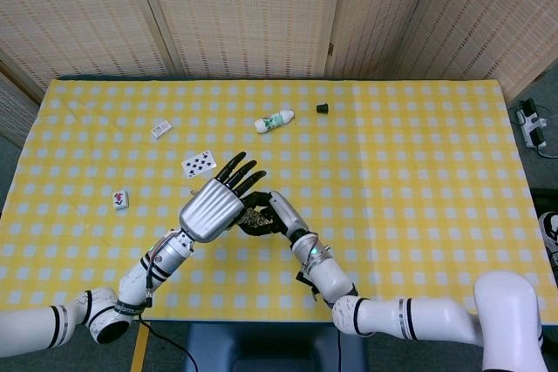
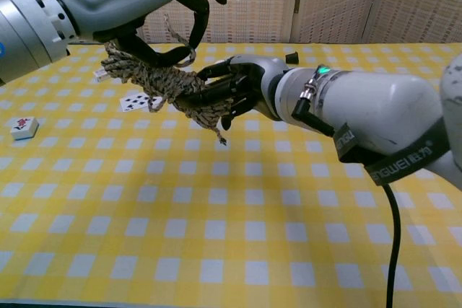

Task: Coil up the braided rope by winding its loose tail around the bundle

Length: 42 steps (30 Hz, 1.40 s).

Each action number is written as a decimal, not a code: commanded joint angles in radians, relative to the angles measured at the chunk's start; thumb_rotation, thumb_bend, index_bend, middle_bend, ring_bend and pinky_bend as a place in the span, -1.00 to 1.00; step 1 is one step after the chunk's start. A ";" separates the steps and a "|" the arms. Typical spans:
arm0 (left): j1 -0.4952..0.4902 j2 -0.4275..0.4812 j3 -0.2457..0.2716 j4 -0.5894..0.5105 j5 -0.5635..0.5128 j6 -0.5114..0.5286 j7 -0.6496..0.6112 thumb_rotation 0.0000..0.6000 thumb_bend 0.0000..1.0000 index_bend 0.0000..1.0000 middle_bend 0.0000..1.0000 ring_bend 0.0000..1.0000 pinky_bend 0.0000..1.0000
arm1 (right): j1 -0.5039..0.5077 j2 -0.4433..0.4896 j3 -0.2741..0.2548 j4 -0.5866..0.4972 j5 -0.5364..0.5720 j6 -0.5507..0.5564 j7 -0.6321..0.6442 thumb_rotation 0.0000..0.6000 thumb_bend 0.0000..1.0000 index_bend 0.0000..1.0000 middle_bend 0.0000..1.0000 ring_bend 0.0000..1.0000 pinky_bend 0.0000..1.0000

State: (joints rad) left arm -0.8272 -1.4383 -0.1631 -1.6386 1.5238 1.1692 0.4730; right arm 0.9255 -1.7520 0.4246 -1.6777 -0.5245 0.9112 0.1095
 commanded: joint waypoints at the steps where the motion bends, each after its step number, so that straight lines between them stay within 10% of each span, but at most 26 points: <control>1: 0.010 -0.017 0.005 0.012 0.015 0.019 -0.007 1.00 0.13 0.19 -0.59 -0.79 -1.00 | -0.024 -0.058 0.041 0.026 -0.007 0.037 0.066 1.00 0.26 0.87 0.55 0.61 0.38; 23: 0.080 -0.094 0.018 0.120 0.092 0.155 -0.091 1.00 0.13 0.20 -0.68 -0.89 -1.00 | -0.144 -0.173 0.166 0.089 -0.140 0.047 0.330 1.00 0.26 0.87 0.55 0.64 0.37; 42: 0.142 -0.089 0.016 0.131 0.092 0.214 -0.118 1.00 -0.23 -0.15 -0.73 -0.92 -1.00 | -0.168 -0.134 0.150 0.138 -0.326 0.179 0.189 1.00 0.26 0.87 0.55 0.64 0.37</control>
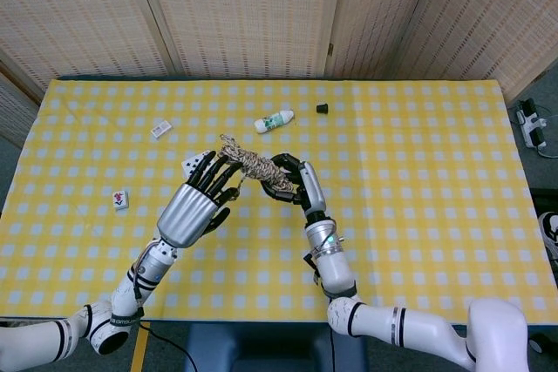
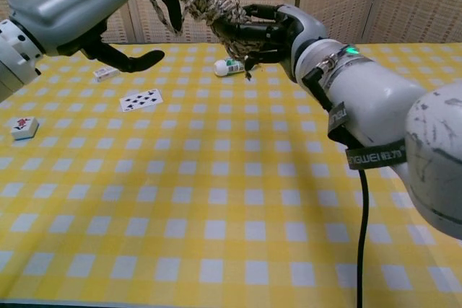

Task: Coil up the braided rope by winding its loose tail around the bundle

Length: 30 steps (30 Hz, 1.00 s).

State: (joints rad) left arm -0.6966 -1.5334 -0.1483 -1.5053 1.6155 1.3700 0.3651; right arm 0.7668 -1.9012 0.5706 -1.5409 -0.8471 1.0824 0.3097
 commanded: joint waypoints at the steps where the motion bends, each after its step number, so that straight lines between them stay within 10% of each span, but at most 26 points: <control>1: 0.018 0.009 0.002 -0.003 0.001 0.020 -0.015 1.00 -0.24 -0.15 -0.73 -0.92 -1.00 | -0.013 0.022 0.005 0.004 -0.008 0.010 -0.014 1.00 0.26 0.87 0.55 0.64 0.37; 14: 0.109 0.049 0.032 0.016 -0.016 0.077 -0.079 1.00 -0.24 -0.13 -0.62 -0.72 -1.00 | -0.068 0.103 0.034 0.031 -0.124 0.019 0.103 1.00 0.26 0.87 0.55 0.63 0.37; 30: 0.240 0.178 -0.009 0.020 -0.258 0.040 -0.140 1.00 -0.24 -0.17 -0.58 -0.68 -1.00 | -0.198 0.297 -0.065 -0.072 -0.266 0.021 0.198 1.00 0.26 0.87 0.55 0.64 0.37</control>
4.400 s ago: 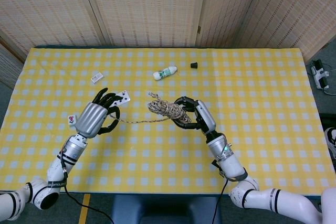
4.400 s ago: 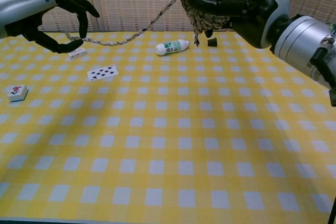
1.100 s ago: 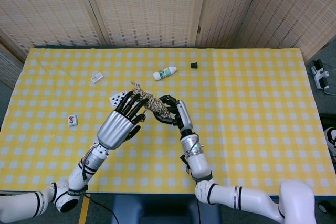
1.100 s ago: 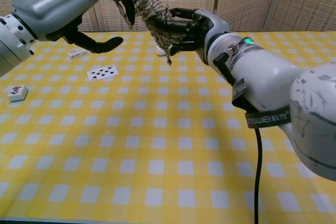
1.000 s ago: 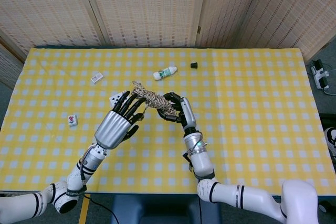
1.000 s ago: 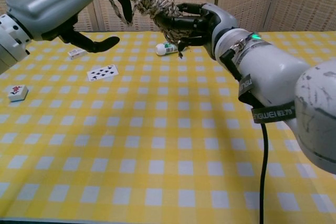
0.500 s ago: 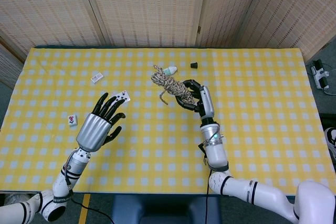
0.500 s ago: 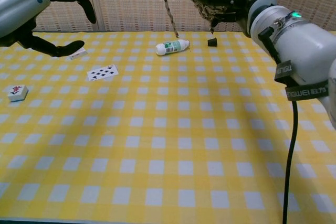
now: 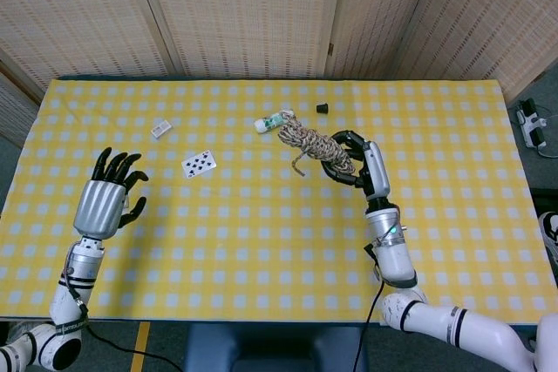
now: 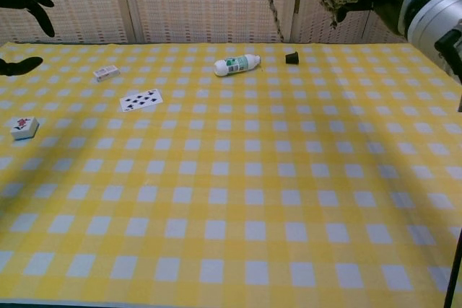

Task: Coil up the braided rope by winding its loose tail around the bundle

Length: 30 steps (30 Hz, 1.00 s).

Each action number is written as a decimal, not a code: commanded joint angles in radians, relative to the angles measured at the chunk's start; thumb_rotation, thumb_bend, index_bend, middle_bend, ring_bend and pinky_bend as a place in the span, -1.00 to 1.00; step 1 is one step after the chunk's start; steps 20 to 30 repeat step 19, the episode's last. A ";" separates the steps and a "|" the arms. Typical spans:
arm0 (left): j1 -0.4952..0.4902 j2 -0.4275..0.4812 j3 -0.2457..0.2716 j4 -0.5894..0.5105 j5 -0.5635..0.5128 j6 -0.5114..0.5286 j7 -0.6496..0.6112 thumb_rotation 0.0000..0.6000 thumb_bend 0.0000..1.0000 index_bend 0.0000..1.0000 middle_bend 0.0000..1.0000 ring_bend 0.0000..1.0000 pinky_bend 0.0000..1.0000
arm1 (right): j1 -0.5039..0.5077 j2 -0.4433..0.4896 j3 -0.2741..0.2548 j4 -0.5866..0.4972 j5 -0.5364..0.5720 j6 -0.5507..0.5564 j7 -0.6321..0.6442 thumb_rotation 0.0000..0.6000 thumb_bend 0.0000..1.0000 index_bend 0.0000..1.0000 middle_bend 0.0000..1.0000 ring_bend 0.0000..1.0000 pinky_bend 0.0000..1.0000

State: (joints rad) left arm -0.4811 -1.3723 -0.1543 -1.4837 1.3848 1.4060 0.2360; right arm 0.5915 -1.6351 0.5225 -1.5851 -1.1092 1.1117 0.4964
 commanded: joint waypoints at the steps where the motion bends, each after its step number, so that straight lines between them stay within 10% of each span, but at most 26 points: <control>1: 0.034 0.023 -0.002 -0.002 -0.037 0.004 -0.013 1.00 -0.24 -0.17 -0.58 -0.69 -1.00 | -0.029 0.041 -0.022 -0.037 -0.005 -0.010 0.014 1.00 0.26 0.87 0.55 0.65 0.37; 30: 0.245 0.087 0.126 -0.015 0.032 0.149 -0.035 1.00 -0.24 -0.23 -0.61 -0.75 -1.00 | -0.101 0.171 -0.086 -0.124 -0.032 -0.032 0.069 1.00 0.26 0.87 0.55 0.64 0.37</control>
